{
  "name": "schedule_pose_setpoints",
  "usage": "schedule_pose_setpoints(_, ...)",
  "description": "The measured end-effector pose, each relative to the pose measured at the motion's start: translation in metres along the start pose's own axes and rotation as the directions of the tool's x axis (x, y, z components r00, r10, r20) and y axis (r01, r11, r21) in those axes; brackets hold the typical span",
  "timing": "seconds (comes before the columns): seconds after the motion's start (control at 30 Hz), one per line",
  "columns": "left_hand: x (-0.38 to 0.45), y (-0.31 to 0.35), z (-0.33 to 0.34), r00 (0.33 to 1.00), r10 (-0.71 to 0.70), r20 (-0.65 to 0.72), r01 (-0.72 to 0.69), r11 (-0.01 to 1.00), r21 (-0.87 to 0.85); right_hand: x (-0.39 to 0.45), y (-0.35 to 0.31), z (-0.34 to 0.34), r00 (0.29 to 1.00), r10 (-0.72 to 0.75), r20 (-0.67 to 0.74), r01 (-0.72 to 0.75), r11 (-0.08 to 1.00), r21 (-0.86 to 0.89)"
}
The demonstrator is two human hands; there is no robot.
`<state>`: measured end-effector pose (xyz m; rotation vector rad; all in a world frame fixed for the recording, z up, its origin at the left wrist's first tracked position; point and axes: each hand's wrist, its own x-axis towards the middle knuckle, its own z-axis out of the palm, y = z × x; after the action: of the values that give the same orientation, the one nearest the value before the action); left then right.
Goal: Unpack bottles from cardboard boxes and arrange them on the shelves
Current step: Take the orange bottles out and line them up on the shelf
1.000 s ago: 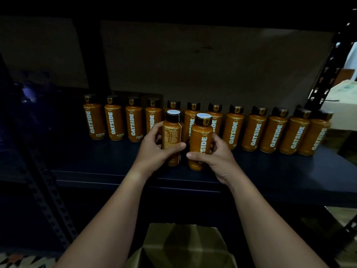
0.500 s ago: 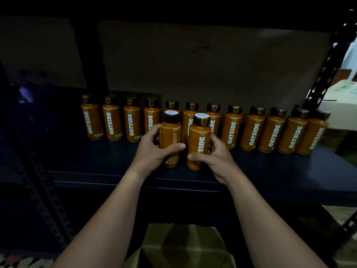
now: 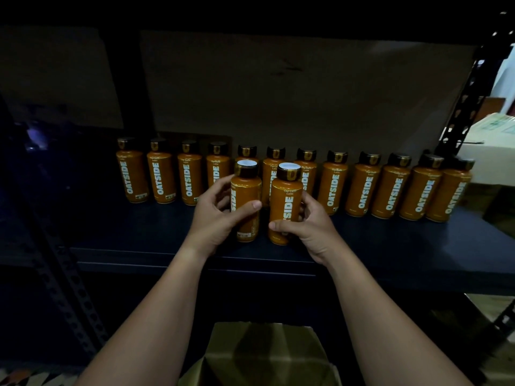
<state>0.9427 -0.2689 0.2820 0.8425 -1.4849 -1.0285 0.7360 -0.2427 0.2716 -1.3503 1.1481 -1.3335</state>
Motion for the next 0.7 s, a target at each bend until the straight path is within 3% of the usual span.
schedule_pose_setpoints(0.3, 0.000, 0.004, 0.005, 1.000, 0.006, 0.030, -0.009, 0.997, 0.077, -0.002, -0.002, 0.001, 1.000, -0.005, -0.007, 0.005, 1.000, -0.018)
schedule_pose_setpoints(0.53, -0.014, 0.004, 0.006, 0.998, 0.037, -0.047, -0.029, 0.986, 0.162, -0.004, -0.006, 0.001, 0.999, -0.036, -0.010, 0.036, 0.999, 0.025)
schedule_pose_setpoints(0.7, -0.025, 0.002, -0.010, 0.998, 0.044, -0.054, -0.026, 0.957, 0.289, -0.013, -0.016, 0.011, 0.997, -0.054, -0.050, 0.045, 0.985, -0.164)
